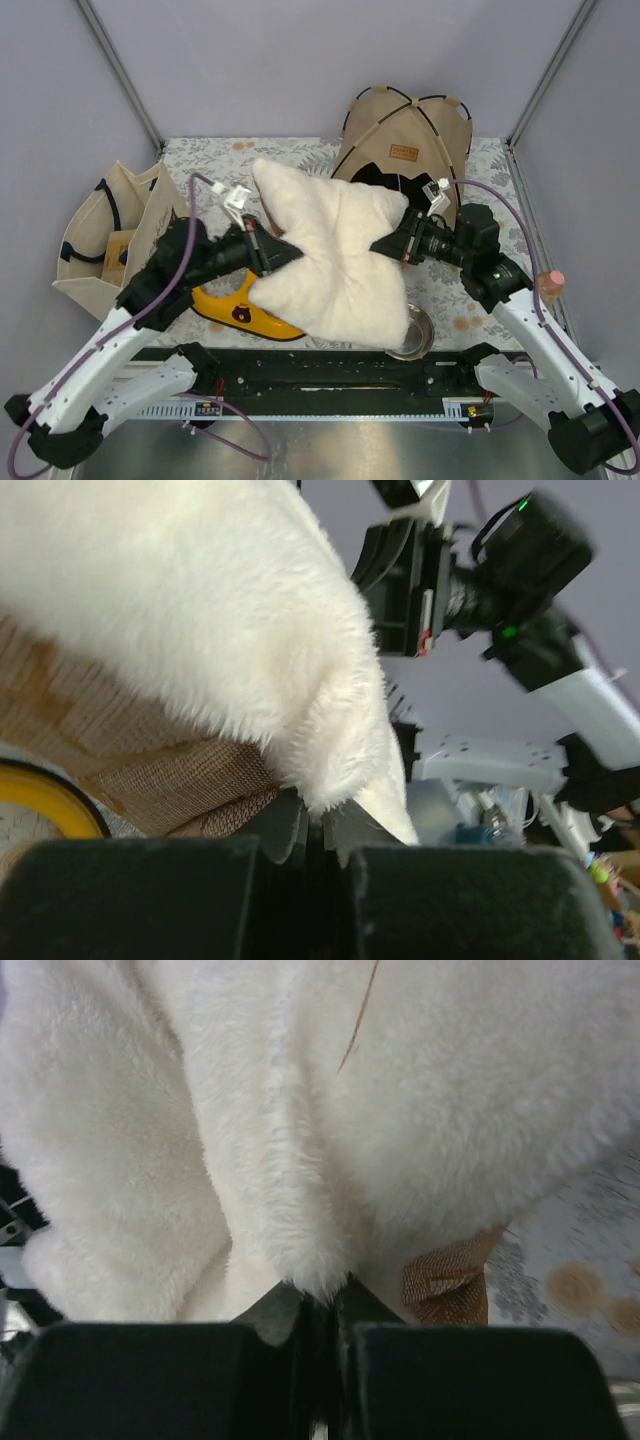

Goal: Set up the pet tent

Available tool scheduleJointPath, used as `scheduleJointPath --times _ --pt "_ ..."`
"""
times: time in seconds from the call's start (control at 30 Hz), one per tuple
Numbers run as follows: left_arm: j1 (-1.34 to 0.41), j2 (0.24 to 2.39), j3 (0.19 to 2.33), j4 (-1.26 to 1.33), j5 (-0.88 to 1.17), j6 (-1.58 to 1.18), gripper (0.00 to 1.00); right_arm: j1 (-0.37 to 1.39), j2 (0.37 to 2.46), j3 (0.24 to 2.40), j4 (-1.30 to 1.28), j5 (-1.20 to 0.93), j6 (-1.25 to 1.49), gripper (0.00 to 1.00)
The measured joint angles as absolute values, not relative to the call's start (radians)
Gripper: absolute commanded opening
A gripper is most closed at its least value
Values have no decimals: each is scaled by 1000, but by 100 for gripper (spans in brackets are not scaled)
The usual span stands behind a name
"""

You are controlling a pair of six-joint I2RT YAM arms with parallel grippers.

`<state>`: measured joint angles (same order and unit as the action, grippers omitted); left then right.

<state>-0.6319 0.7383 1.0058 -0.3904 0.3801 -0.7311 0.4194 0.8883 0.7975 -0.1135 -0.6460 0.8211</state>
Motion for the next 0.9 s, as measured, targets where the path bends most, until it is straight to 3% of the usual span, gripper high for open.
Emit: scheduleJointPath --times 0.2,0.4,0.9 --pt "-918 927 1003 -392 124 -664 0 419 896 825 -430 -447 655 0" --pt "-1081 1243 1145 -427 -72 -594 0 419 939 813 -553 -249 578 0" --pt "-1106 1634 1519 -456 -167 -504 0 419 1016 818 -573 80 566 0"
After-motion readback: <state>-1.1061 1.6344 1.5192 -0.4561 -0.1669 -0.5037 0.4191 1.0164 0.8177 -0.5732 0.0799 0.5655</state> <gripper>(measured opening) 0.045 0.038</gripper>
